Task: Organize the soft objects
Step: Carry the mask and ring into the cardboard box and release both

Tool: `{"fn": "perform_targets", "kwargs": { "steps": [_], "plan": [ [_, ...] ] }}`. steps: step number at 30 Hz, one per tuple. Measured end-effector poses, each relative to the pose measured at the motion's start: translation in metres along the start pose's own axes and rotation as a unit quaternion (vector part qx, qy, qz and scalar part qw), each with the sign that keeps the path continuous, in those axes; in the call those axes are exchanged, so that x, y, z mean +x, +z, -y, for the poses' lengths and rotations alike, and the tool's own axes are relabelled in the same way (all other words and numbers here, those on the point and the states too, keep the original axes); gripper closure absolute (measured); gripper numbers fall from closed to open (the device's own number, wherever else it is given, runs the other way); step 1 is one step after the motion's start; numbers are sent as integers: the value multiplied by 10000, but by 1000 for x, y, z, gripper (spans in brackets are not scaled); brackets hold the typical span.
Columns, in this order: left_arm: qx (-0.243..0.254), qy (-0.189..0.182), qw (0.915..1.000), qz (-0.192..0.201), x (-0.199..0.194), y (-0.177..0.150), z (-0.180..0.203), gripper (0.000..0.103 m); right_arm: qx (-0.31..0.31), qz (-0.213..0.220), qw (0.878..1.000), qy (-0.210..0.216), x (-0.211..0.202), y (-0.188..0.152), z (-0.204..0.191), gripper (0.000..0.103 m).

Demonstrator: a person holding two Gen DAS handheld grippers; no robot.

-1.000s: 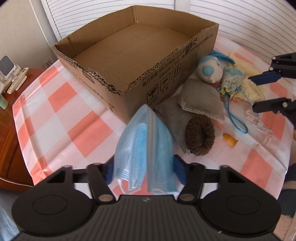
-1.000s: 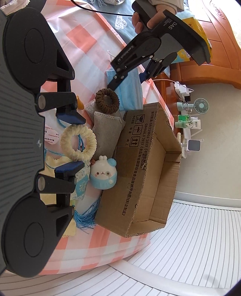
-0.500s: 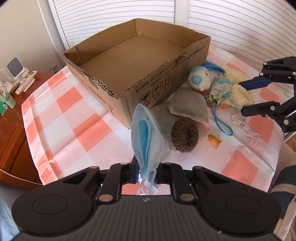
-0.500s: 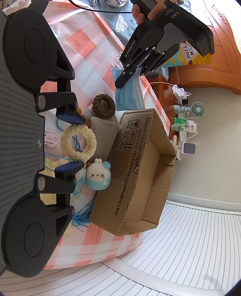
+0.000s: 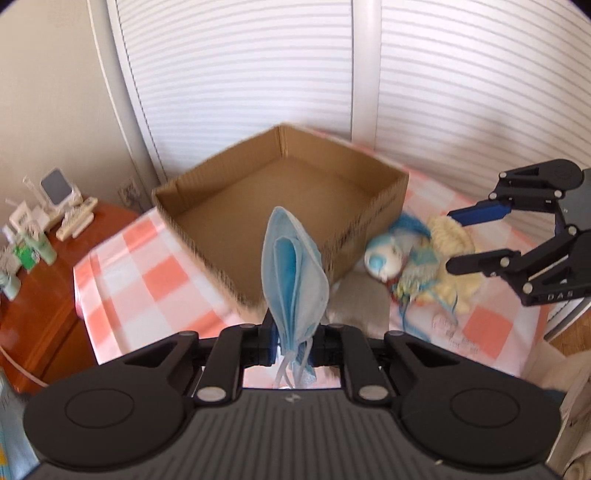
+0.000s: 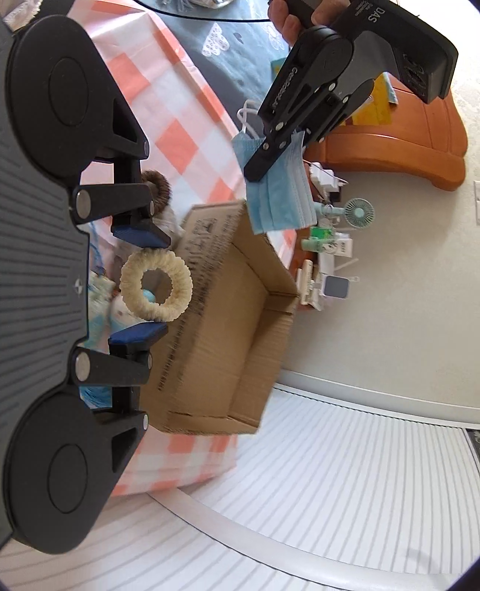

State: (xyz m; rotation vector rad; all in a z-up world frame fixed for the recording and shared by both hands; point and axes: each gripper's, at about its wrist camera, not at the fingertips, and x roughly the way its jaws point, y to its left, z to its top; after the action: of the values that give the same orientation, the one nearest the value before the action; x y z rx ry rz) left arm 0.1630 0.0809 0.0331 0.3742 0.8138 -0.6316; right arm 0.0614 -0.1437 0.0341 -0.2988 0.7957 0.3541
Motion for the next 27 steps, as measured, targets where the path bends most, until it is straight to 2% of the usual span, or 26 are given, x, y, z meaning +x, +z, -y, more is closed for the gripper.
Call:
{"fn": "perform_targets", "kwargs": {
  "steps": [7,9,10,11,13,16,19,22,25,27],
  "plan": [
    [167,44,9990,416,25,62,-8,90,88,176,9997,-166,18,27,26,54],
    [105,73,9989,453,40,79,-15,80,114,213,9995,-207,24,33,34,54],
    [63,80,9989,448,49,87,-19,73,136,226,9994,-224,27,35,38,54],
    [5,176,9988,456,60,96,-24,50,160,225,9993,-241,30,37,42,54],
    [-178,469,9971,567,77,107,-32,17,197,188,9993,-275,36,38,48,54],
    [-587,802,9936,544,103,117,-50,17,278,100,9990,-328,45,38,57,54],
    [-888,605,9932,449,115,114,-61,16,321,38,9988,-375,52,38,63,54],
    [-882,650,9929,461,111,106,-60,16,332,-15,9986,-413,58,38,65,54],
    [-896,798,9919,406,98,96,-53,9,257,-29,9985,-473,64,43,68,54],
    [-877,881,9913,433,85,88,-44,8,209,-43,9986,-493,69,49,71,54]
  ]
}}
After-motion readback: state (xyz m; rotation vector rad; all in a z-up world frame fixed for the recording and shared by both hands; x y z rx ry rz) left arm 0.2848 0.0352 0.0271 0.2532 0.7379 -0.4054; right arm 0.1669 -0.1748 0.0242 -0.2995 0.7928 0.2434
